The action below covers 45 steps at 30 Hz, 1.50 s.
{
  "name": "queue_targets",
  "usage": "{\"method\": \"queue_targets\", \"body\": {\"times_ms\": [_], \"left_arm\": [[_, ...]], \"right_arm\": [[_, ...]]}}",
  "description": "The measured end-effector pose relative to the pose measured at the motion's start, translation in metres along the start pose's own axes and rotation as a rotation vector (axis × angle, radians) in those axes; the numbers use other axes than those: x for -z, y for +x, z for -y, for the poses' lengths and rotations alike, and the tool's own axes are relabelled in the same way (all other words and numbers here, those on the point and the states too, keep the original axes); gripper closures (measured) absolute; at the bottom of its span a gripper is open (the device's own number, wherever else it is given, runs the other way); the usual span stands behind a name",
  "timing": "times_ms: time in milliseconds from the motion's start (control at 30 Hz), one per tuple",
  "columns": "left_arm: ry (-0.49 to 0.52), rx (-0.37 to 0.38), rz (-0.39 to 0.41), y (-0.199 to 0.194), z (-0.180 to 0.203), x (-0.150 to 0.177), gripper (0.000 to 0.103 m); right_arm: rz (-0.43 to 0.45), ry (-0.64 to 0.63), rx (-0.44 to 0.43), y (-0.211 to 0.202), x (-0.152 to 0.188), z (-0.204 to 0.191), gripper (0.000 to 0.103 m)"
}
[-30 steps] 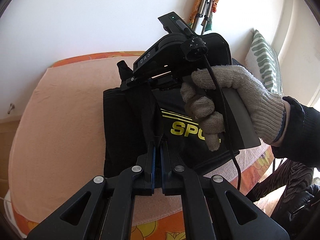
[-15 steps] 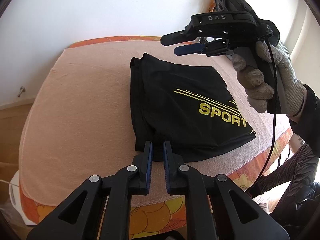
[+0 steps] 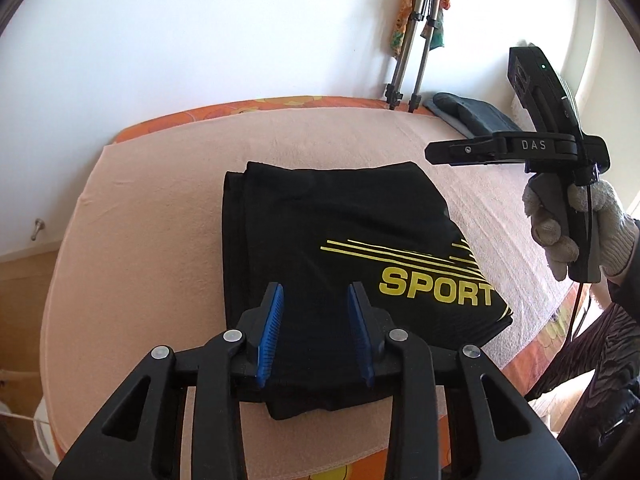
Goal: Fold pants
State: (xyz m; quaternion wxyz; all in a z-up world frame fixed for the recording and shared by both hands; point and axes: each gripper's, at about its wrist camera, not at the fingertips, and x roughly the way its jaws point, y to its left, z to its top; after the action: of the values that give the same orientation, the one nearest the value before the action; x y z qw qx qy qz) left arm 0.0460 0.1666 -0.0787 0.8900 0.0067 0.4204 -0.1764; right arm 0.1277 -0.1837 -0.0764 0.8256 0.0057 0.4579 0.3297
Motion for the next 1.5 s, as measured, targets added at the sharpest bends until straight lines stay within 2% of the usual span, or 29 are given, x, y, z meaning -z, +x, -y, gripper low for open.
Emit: {"method": "queue_targets", "body": {"times_ms": [33,67,100,267,433,533,700,933,1100,1233,1267,1300,1500], "left_arm": [[-0.014,-0.004,-0.009,0.005,-0.003,-0.005,0.062],[-0.031,-0.014,-0.021,0.011,-0.007,-0.010,0.047],[-0.050,-0.027,-0.036,0.017,-0.012,-0.015,0.038],[-0.133,-0.048,-0.060,0.039,-0.038,-0.034,0.038],[-0.179,-0.055,-0.114,0.062,-0.057,-0.037,0.038],[-0.234,-0.021,-0.126,0.067,-0.071,-0.043,0.038],[-0.307,0.038,-0.124,0.075,-0.086,-0.061,0.038],[-0.322,0.050,-0.192,0.105,-0.087,-0.064,0.038],[-0.271,0.039,-0.221,0.115,-0.079,-0.063,0.038],[-0.262,0.034,-0.190,0.117,-0.078,-0.060,0.038],[-0.260,0.038,-0.180,0.118,-0.077,-0.060,0.042],[-0.256,0.044,-0.172,0.118,-0.076,-0.059,0.050],[-0.275,0.049,-0.125,0.119,-0.074,-0.057,0.073]], "right_arm": [[-0.001,0.008,0.008,-0.001,0.002,0.007,0.015],[-0.005,0.024,0.007,-0.001,0.004,0.014,0.015],[-0.016,0.041,0.001,0.000,0.005,0.022,0.015],[-0.083,0.113,-0.062,0.014,0.008,0.044,0.015],[-0.154,0.163,-0.110,0.040,0.007,0.051,0.025],[-0.179,0.195,-0.123,0.055,0.008,0.057,0.026],[-0.157,0.231,-0.182,0.059,0.005,0.064,0.026],[-0.143,0.179,-0.197,0.060,0.005,0.059,0.027],[-0.142,0.146,-0.180,0.061,0.005,0.051,0.026],[-0.141,0.099,-0.163,0.064,0.005,0.045,0.026],[-0.140,0.080,-0.160,0.065,0.005,0.043,0.029],[-0.136,0.070,-0.153,0.065,0.005,0.043,0.036],[-0.110,0.129,-0.201,0.069,0.005,0.049,0.065]]}}
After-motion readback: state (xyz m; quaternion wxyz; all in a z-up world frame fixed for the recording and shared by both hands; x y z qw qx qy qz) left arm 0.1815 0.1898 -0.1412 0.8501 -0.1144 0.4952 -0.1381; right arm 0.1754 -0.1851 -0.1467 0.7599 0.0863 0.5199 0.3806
